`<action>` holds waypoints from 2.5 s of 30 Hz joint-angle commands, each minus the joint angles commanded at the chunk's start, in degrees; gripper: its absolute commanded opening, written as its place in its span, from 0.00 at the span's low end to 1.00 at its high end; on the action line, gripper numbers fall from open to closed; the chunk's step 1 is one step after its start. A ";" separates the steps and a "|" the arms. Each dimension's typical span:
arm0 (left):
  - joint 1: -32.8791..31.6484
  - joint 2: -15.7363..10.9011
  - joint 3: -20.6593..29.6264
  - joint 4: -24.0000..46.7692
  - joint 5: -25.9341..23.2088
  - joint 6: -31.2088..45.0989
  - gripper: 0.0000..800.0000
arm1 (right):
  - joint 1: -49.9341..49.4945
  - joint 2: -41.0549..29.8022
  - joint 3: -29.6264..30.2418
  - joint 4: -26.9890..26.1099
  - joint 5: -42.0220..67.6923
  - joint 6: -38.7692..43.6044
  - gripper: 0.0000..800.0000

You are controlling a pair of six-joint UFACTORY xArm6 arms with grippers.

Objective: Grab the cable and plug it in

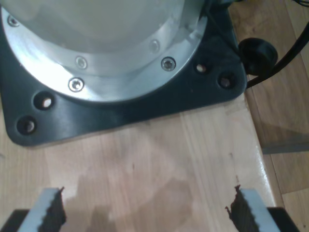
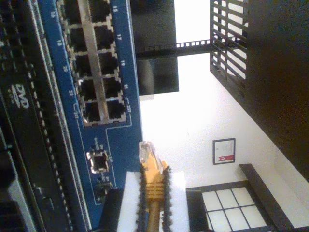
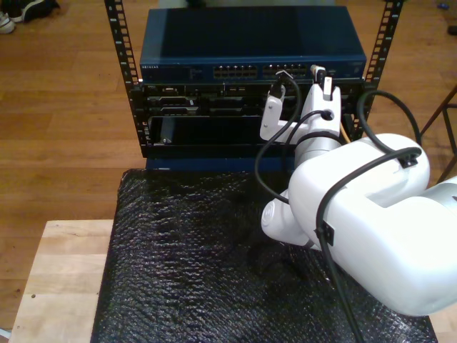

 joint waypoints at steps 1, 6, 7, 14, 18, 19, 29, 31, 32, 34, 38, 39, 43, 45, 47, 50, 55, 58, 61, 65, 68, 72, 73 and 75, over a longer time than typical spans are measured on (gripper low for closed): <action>0.00 0.00 0.00 0.00 0.00 -0.09 1.00 | 0.09 0.18 -0.18 0.00 0.00 0.00 0.00; 0.00 0.00 0.00 0.00 0.00 0.00 1.00 | 0.09 1.23 -1.67 0.00 0.00 0.00 0.00; 0.00 0.00 0.00 0.00 0.00 0.00 1.00 | 0.09 1.49 -1.93 0.00 0.00 0.00 0.00; 0.00 0.00 0.00 0.00 0.00 0.00 1.00 | 0.18 1.85 -2.37 0.00 0.00 0.09 0.00; 0.00 0.00 0.00 0.00 0.00 0.00 1.00 | 2.20 2.11 -2.20 0.00 0.00 0.26 0.00; 0.00 0.00 0.00 0.00 0.00 0.00 1.00 | 2.29 2.11 -2.20 0.09 0.00 0.35 0.00; 0.00 0.00 0.00 0.00 0.00 0.00 1.00 | 2.29 2.81 -2.55 1.32 -0.09 0.44 0.00; 0.00 0.00 0.00 0.00 0.00 0.00 1.00 | 2.20 2.99 -2.64 1.85 -0.09 0.44 0.00; 0.00 0.00 0.00 0.00 0.00 0.00 1.00 | 2.20 2.99 -2.64 2.11 -0.09 0.44 0.00; 0.00 0.00 0.00 0.00 0.00 0.00 1.00 | 2.29 2.90 -2.73 2.29 -0.18 0.44 0.00; 0.00 0.00 0.00 0.00 0.00 0.00 1.00 | 2.29 2.99 -3.60 2.46 -0.18 0.44 0.00; 0.00 0.00 0.00 0.00 0.00 -0.09 1.00 | 2.29 3.16 -3.69 2.55 -0.18 0.44 0.00; 0.00 0.00 0.00 0.00 0.00 0.00 1.00 | 2.29 3.43 -4.48 2.64 -0.18 0.35 0.00; 0.00 0.00 0.00 0.00 0.00 0.00 1.00 | 2.29 3.52 -4.48 2.64 -0.09 0.26 0.00; 0.00 0.00 0.00 0.00 0.00 0.00 1.00 | 2.29 3.87 -4.75 2.64 -0.09 0.26 0.00; 0.00 0.00 0.00 0.00 0.00 0.00 1.00 | 2.29 4.22 -5.19 2.64 -0.09 0.18 0.00; 0.00 0.00 0.00 0.00 0.00 0.00 1.00 | 2.29 4.66 -5.45 2.64 -0.09 0.18 0.00; 0.00 0.00 0.00 0.00 0.00 0.00 1.00 | 2.29 5.01 -6.42 2.64 -0.09 0.18 0.00; 0.00 0.00 0.00 0.00 0.00 0.00 1.00 | 2.20 5.36 -6.59 2.64 -0.09 0.18 0.00; 0.00 0.00 0.00 0.00 0.00 0.00 1.00 | 2.11 5.45 -6.86 2.64 -0.09 0.18 0.00; 0.00 0.00 0.00 0.00 0.00 0.00 1.00 | 2.11 5.71 -7.03 2.64 -0.09 0.18 0.00; 0.00 0.00 0.00 0.00 0.00 0.00 1.00 | 2.11 5.63 -7.03 2.73 -0.18 0.18 0.00; 0.00 0.00 0.00 0.00 0.00 0.00 1.00 | 2.11 5.71 -7.03 2.73 -0.09 0.09 0.00; 0.00 0.00 0.00 0.00 0.00 0.00 1.00 | 2.11 5.98 -7.30 2.73 -0.18 0.09 0.00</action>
